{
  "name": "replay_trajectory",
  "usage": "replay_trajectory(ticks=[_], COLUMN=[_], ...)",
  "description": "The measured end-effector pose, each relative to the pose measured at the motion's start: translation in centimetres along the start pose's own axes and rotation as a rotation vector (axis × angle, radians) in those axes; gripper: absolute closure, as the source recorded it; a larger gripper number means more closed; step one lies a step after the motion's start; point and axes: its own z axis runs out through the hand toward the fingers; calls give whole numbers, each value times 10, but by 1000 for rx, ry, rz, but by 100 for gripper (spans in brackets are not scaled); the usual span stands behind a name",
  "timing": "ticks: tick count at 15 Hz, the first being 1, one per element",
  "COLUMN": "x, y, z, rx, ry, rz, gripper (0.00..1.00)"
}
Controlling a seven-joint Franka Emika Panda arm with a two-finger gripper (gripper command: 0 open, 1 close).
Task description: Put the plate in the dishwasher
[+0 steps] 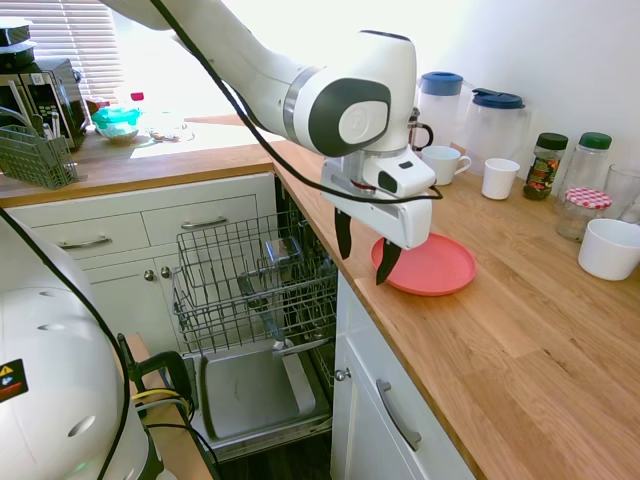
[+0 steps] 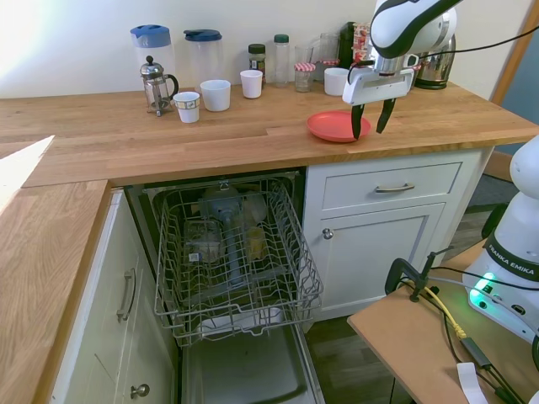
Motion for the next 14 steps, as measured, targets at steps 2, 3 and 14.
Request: replay_trajectory(ticks=[2, 3, 14], x=[0, 4, 100], y=[-1, 1, 52], z=[0, -2, 7], rx=[1, 5, 246], ry=[6, 9, -101], rz=[9, 18, 96], gripper=[0, 0, 0])
